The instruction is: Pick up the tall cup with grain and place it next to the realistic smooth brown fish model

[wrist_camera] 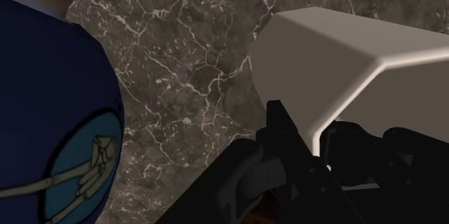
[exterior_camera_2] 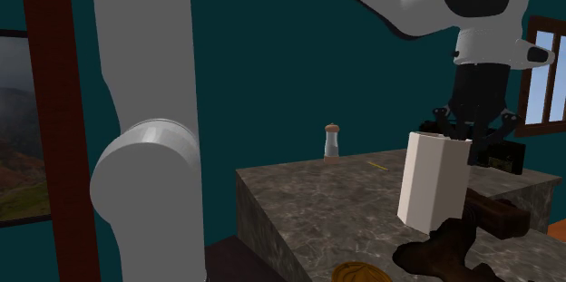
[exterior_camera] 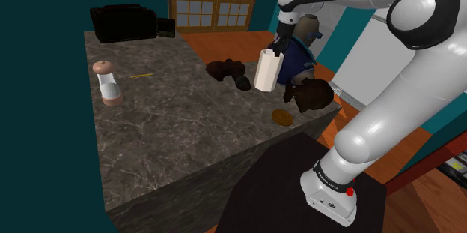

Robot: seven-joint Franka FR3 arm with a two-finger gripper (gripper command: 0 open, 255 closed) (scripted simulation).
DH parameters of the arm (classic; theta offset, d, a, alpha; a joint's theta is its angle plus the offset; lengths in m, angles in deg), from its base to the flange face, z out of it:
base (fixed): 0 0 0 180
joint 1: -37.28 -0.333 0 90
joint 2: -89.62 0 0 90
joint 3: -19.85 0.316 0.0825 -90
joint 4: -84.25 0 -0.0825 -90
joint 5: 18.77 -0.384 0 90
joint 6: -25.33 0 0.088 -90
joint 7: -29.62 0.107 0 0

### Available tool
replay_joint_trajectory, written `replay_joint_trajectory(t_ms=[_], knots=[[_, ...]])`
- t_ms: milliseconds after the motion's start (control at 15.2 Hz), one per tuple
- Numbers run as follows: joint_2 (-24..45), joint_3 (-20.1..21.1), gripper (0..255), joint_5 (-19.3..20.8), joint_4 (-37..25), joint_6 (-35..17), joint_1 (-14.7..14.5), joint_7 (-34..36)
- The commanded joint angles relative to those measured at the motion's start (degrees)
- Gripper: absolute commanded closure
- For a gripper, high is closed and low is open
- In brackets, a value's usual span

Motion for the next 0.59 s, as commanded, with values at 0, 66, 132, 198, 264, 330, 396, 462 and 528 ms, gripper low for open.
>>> replay_joint_trajectory(t_ms=[0, 66, 132, 198, 264, 330, 396, 462, 528], knots=[[0.22, 0.00, 255, -0.03, 1.17, -1.47, 0.00, 0.01], [0.40, -0.01, 255, -0.05, 1.74, -2.22, 0.01, 0.01], [0.60, -0.02, 255, -0.07, 2.29, -2.97, 0.01, 0.00], [0.81, -0.02, 255, -0.09, 2.83, -3.71, 0.02, -0.01], [1.03, -0.03, 255, -0.12, 3.36, -4.46, 0.03, -0.02], [1.26, -0.03, 255, -0.14, 3.87, -5.20, 0.03, -0.04], [1.50, -0.04, 255, -0.17, 4.37, -5.95, 0.04, -0.05], [1.76, -0.04, 255, -0.20, 4.86, -6.69, 0.04, -0.07], [2.02, -0.05, 255, -0.23, 5.34, -7.43, 0.05, -0.08]])
